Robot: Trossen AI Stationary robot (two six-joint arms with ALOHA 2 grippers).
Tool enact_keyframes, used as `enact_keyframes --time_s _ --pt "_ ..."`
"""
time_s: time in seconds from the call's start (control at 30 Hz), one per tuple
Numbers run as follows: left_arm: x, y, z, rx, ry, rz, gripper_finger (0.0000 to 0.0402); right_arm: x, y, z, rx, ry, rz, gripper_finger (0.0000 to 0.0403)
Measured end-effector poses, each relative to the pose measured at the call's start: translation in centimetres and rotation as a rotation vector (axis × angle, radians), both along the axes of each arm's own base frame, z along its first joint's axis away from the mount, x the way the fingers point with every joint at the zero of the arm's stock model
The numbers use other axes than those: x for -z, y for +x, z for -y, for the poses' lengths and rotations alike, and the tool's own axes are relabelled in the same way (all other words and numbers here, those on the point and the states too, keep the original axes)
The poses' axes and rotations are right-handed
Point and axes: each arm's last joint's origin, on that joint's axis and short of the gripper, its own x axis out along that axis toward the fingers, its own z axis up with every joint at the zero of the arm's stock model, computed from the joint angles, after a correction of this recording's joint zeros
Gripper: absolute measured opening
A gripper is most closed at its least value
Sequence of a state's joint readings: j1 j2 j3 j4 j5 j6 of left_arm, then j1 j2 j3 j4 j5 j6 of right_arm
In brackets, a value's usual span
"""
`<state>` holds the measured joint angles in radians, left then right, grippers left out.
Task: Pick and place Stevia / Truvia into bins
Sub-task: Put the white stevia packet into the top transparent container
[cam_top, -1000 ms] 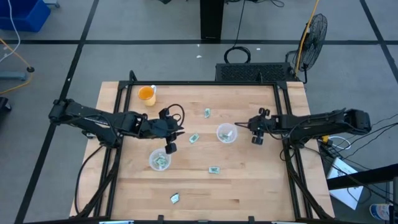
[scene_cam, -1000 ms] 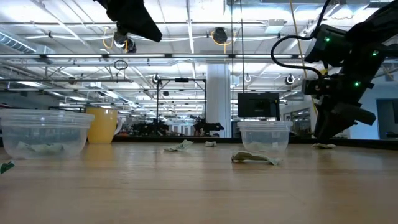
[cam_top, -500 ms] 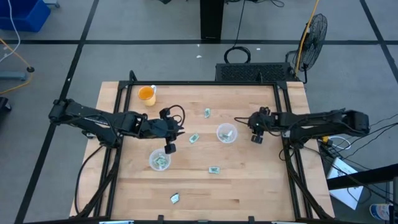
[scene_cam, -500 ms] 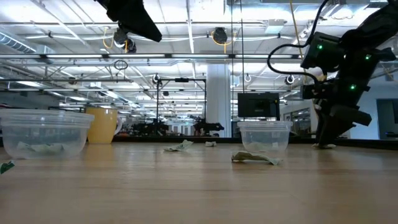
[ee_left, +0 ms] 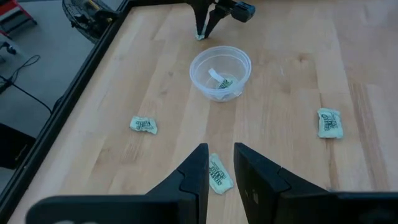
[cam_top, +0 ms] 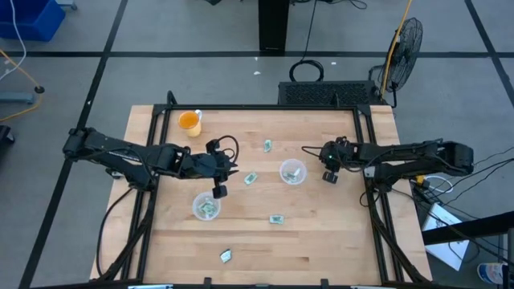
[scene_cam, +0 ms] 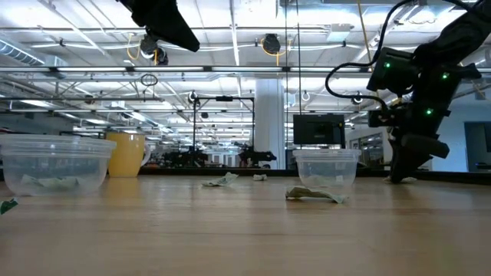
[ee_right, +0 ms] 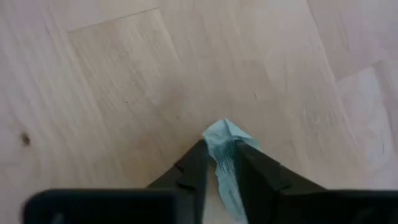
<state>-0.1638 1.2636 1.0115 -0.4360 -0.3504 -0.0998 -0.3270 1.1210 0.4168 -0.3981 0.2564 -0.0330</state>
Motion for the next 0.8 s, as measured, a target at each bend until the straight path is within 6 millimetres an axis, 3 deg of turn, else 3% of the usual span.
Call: enact_keyframes --time_s 0.13,0.43,0.67,0.8 --pt "0.0 0.0 0.0 -0.001 -0.001 0.0 0.0081 0.0 -0.1 0.0 0.001 -0.002 -0.006 0.0009" --pt "0.0 0.0 0.0 -0.005 -0.006 0.001 0.0081 -0.6 1.2 -1.0 -0.096 -0.028 0.051 0.0002" --pt "0.0 0.0 0.0 -0.006 -0.008 0.002 0.0081 -5.3 4.4 -3.6 -0.224 -0.245 0.128 0.0001" --pt "0.0 0.0 0.0 -0.006 -0.008 0.002 0.0081 -8.1 6.2 -5.7 -0.302 -0.265 0.27 0.0001"
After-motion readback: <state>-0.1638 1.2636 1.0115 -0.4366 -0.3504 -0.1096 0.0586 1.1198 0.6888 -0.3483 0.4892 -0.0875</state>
